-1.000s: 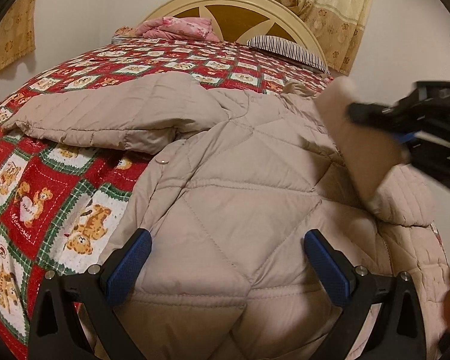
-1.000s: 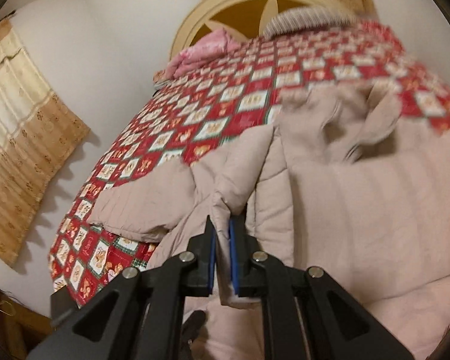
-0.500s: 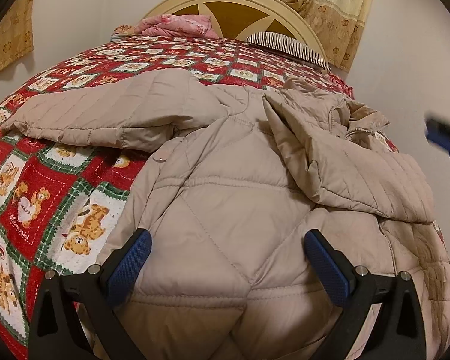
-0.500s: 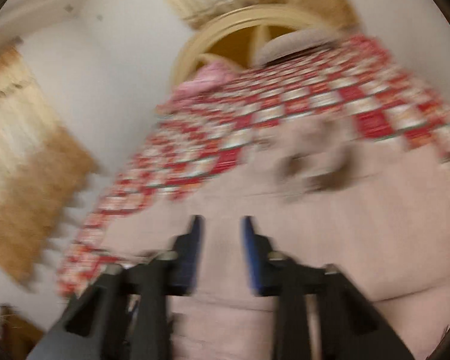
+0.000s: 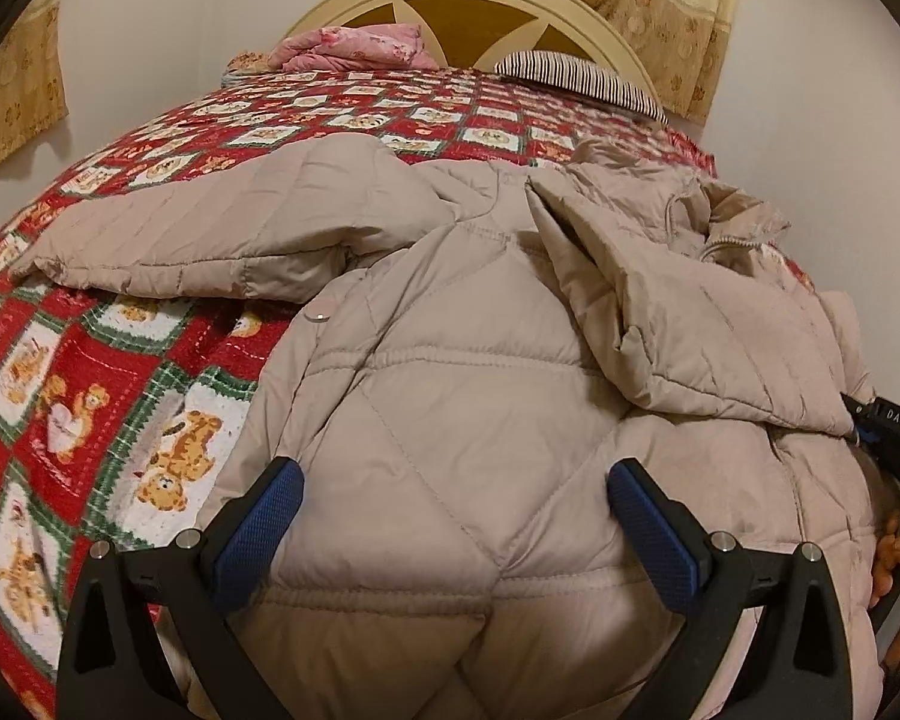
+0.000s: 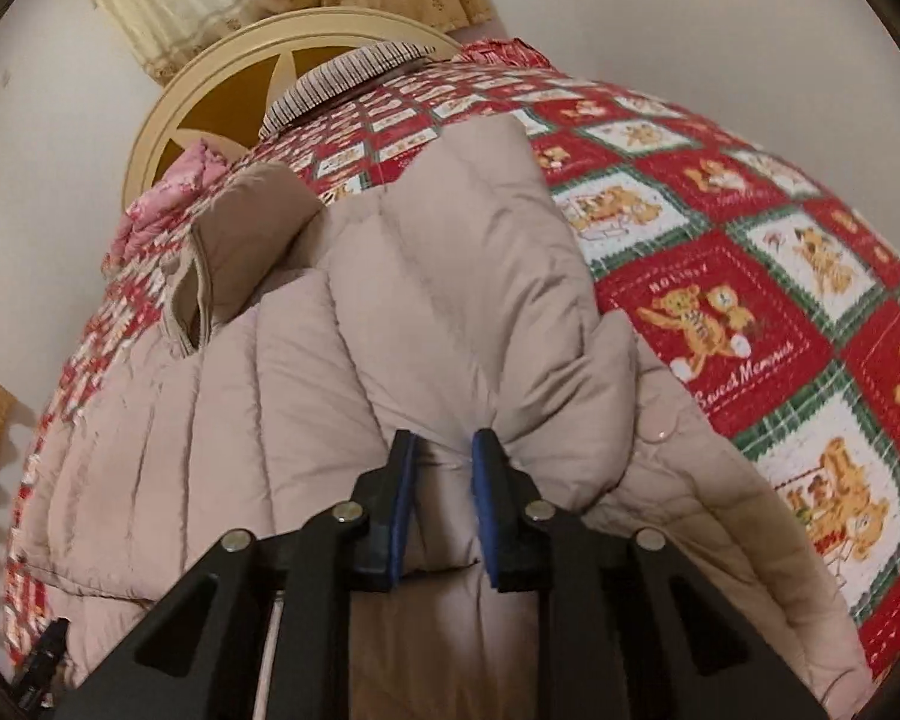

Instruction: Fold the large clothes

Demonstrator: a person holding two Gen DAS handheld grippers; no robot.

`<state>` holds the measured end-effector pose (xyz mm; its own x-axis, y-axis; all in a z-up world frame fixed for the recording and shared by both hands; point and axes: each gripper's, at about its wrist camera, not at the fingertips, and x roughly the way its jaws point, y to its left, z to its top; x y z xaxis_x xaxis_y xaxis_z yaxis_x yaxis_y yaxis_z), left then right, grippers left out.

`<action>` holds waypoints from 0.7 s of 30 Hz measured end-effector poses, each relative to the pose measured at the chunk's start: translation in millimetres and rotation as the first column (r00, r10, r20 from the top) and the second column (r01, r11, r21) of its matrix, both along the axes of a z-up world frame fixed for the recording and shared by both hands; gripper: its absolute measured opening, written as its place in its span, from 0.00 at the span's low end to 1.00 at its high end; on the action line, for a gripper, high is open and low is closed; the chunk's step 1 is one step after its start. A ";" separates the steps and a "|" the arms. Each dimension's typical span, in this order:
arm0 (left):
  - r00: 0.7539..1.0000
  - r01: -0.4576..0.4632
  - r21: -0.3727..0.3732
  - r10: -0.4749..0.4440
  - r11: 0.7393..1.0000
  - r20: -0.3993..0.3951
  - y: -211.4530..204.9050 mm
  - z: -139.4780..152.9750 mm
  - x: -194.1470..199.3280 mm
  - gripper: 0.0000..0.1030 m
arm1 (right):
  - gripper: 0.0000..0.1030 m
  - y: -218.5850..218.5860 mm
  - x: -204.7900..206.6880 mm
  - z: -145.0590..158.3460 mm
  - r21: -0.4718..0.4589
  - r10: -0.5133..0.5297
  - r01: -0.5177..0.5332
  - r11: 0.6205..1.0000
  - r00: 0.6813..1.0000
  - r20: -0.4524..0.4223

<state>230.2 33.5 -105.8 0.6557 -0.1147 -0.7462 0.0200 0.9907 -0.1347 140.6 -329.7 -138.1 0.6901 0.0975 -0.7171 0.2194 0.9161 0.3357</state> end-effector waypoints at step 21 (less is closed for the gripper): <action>0.983 -0.157 0.235 0.174 0.959 -0.054 -23.5 -11.1 87.9 0.99 | 0.33 -2.6 -2.9 -8.2 0.032 0.023 -0.024 0.999 0.999 0.047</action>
<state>318.2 10.0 -116.9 0.5938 0.1707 -0.7863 -0.1484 0.9837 0.1015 137.7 -332.3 -146.4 0.7198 0.1370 -0.6806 0.1813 0.9092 0.3748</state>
